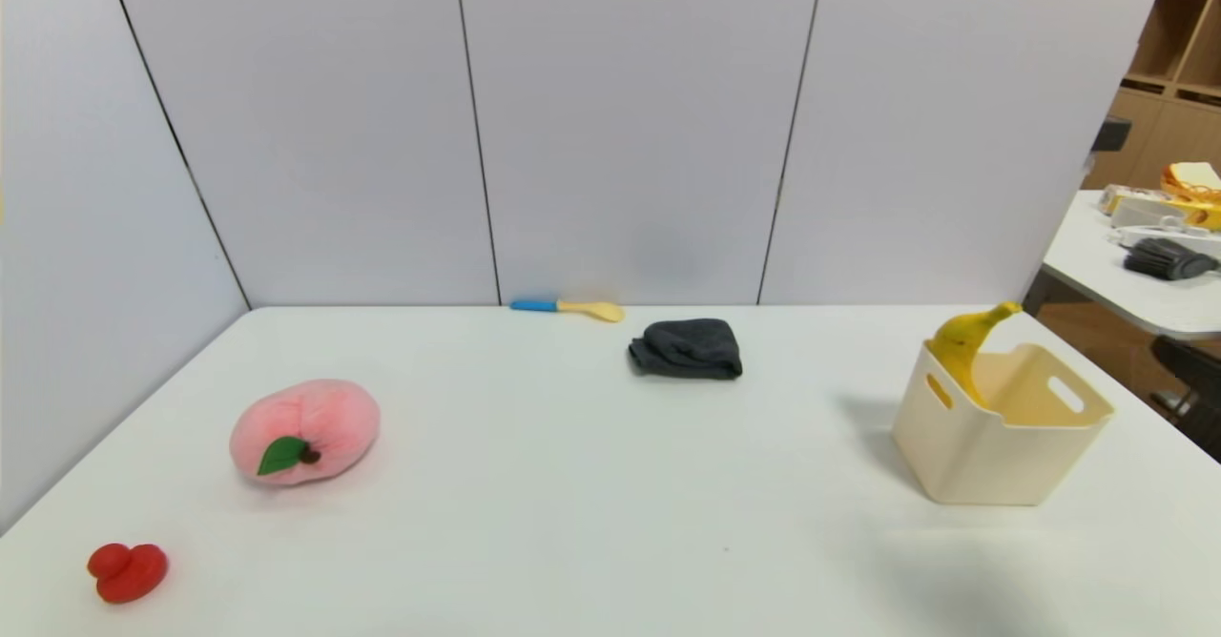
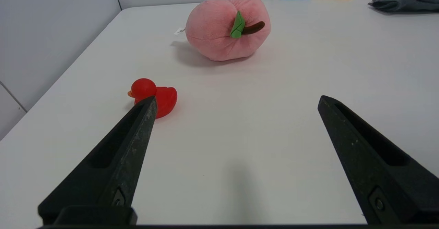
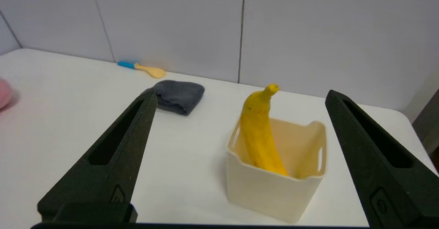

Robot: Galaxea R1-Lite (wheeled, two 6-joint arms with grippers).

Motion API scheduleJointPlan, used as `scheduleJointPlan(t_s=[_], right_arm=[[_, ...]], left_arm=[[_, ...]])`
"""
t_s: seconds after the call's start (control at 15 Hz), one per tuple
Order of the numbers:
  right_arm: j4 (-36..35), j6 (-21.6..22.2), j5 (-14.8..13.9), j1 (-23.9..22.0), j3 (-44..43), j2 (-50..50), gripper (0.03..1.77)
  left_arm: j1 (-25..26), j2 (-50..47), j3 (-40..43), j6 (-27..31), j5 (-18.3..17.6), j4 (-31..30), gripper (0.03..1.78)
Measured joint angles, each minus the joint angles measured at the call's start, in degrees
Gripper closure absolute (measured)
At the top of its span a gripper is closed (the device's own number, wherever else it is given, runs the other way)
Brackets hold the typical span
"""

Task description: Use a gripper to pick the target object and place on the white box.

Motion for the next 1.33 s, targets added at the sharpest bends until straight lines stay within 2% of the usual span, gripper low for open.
scheduleJointPlan(t_s=[0.4, 0.67, 0.8, 1.0, 1.13, 1.33], right_arm=[[11.13, -0.29, -3.56, 7.94, 8.41, -18.98, 0.11], [12.24, -0.29, -10.73, 12.54, 15.19, -27.53, 0.11], [12.92, -0.24, -15.52, 14.17, 18.53, -31.78, 0.11], [19.04, 0.4, -22.14, 14.74, 19.75, -36.0, 0.11], [22.86, 1.45, -24.81, 14.48, 19.91, -38.64, 0.11], [25.33, 2.06, -26.03, 14.08, 19.96, -43.36, 0.11]], left_arm=[[-0.02, 0.0, 0.0, 0.01, 0.0, 0.0, 0.12], [-0.02, 0.0, 0.0, 0.0, 0.0, 0.0, 0.12], [0.0, 0.0, 0.0, 0.0, -0.02, 0.0, 0.12], [-0.02, 0.0, 0.0, 0.01, 0.0, 0.0, 0.12], [0.0, 0.0, 0.0, 0.0, 0.0, 0.0, 0.12], [0.0, 0.0, 0.0, 0.01, 0.0, 0.0, 0.12]])
